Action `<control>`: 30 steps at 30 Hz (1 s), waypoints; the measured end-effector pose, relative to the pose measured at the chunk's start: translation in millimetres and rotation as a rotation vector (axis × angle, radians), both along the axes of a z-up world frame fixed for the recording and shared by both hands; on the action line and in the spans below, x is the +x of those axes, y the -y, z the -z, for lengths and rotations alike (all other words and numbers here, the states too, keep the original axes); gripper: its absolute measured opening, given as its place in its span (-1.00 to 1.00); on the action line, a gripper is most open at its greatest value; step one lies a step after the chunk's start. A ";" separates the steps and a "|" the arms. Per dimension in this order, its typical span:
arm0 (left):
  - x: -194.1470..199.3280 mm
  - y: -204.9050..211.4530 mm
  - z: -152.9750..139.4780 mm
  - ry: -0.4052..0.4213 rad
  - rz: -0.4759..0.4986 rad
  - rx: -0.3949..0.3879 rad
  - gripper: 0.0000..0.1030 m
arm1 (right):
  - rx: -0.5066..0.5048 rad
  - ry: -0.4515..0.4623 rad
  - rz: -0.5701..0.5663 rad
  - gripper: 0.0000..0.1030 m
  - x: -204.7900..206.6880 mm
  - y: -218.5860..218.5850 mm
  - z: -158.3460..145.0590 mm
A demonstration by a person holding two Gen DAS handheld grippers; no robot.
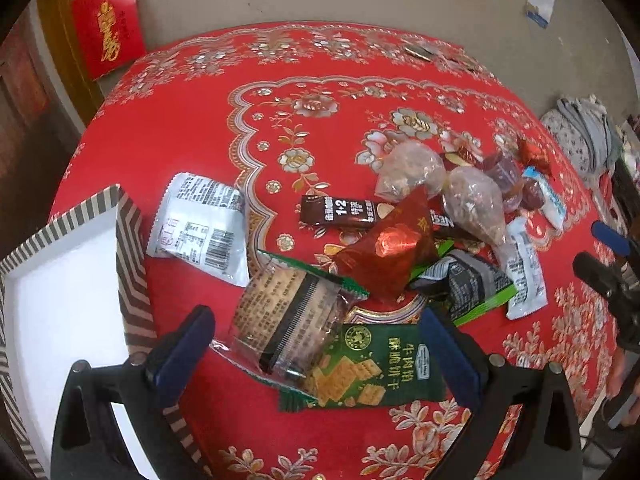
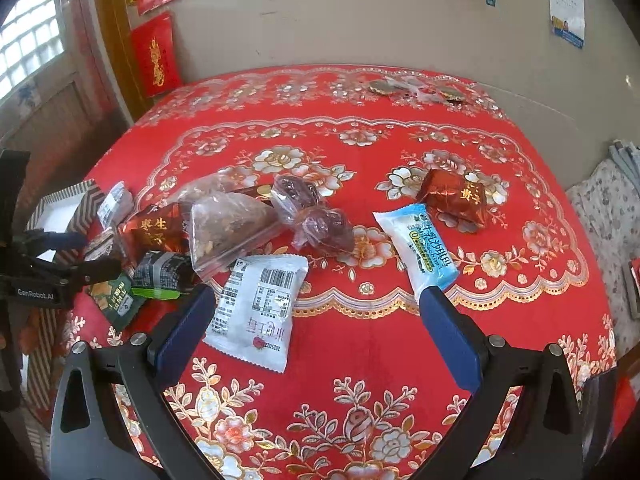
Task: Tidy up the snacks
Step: 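Grasp the clear cookie pack with the left gripper while the right grasps the white bread pack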
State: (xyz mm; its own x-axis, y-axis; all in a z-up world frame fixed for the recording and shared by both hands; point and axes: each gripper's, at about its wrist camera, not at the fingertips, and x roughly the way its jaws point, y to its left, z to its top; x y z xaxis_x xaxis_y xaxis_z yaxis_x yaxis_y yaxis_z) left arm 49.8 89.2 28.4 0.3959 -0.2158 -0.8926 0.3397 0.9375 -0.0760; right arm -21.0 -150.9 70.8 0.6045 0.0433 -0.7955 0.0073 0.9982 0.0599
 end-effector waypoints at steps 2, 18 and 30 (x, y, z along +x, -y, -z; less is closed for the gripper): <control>1.3 0.3 0.3 0.000 0.015 0.011 1.00 | -0.004 -0.004 -0.002 0.99 -0.3 -0.8 0.8; 12.3 -5.1 3.8 -0.031 0.036 0.016 1.00 | -0.012 -0.135 0.000 0.99 19.8 -23.6 29.6; 13.4 -3.0 9.5 -0.057 0.071 0.045 1.00 | -0.054 -0.172 -0.017 0.96 32.7 -39.9 46.1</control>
